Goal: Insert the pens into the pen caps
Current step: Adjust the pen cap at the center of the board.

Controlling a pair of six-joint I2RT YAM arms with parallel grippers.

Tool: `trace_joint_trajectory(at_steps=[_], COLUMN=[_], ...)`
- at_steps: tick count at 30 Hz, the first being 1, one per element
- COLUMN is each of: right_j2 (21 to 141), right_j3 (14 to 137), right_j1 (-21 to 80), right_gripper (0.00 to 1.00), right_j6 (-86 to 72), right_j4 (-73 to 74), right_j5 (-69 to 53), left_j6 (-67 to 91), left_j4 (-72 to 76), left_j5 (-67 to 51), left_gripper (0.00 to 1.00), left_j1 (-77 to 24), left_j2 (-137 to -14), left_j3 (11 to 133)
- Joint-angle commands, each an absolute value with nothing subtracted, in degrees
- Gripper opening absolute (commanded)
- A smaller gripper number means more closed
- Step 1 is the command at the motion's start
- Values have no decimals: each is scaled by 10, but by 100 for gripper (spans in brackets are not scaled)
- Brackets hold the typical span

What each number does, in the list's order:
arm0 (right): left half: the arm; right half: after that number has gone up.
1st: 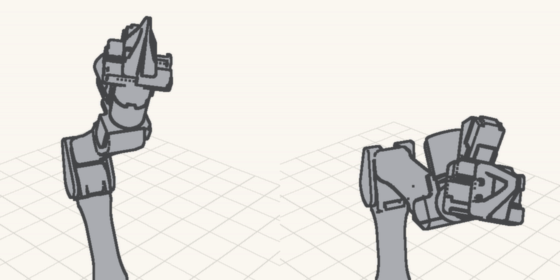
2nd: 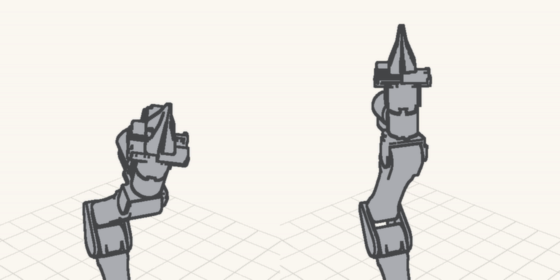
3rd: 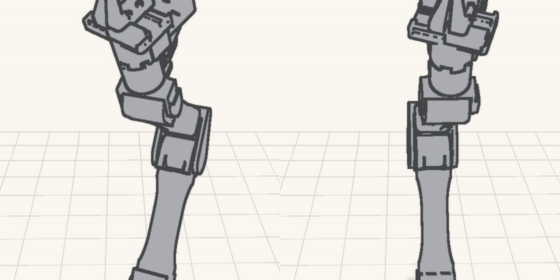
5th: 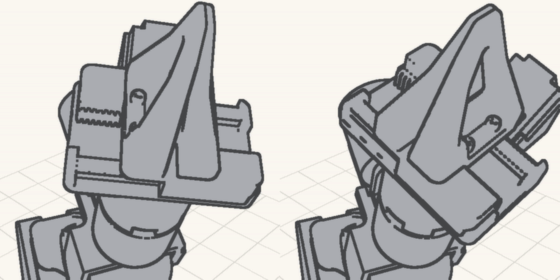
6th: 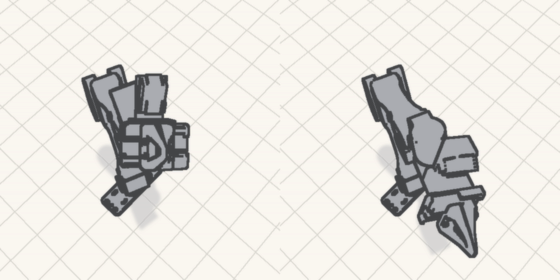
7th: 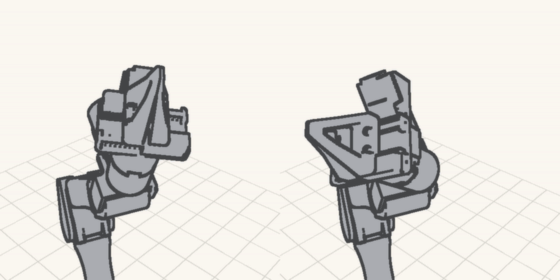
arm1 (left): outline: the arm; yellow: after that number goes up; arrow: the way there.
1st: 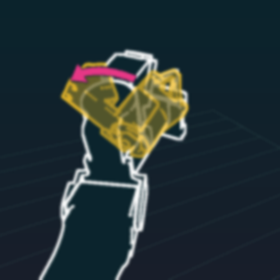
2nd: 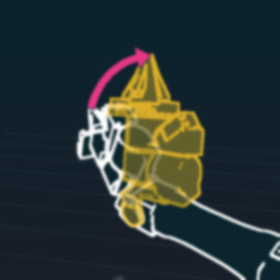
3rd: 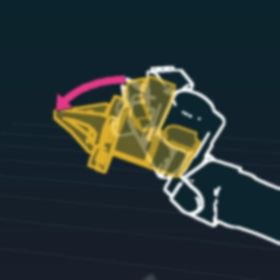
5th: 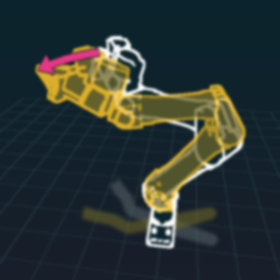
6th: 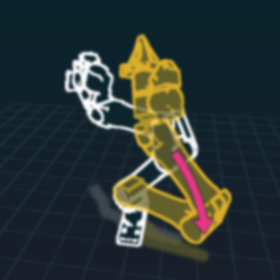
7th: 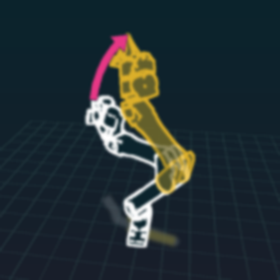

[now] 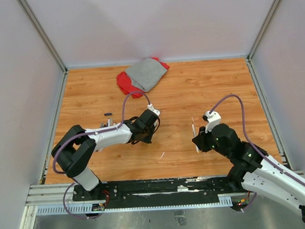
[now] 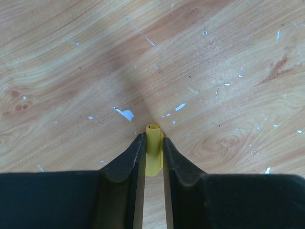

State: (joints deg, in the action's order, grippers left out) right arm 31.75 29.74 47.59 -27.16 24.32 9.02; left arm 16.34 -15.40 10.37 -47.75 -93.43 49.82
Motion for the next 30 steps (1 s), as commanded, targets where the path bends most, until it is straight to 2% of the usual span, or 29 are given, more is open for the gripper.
trace_joint_trajectory(at_steps=[1,7,15,23,25,30], right_j2=[303,270,186,126,126,123], right_j3=[317,340,390,417,420,421], right_j1=[478,478,478,478,478,478], right_gripper=[2,2,3,4,4,4], right_j6=[-272,-270,-275,-280,-282,-288], right_j4=[251,288,363,385,389,396], right_j5=[101,114,146,164,161,157], left_j6=[135,74,-68,-115,-118,-111], left_j4=[-163,-161,-151,-155,-157,-155], left_j5=[65,50,-5,-33,-31,-13], left_gripper=[18,8,9,13,17,41], left_j1=[-489,-513,-565,-636,-649,-658], left_j2=[-943,-984,-1008,-1014,-1021,-1035], left_j3=[509,570,598,611,613,610])
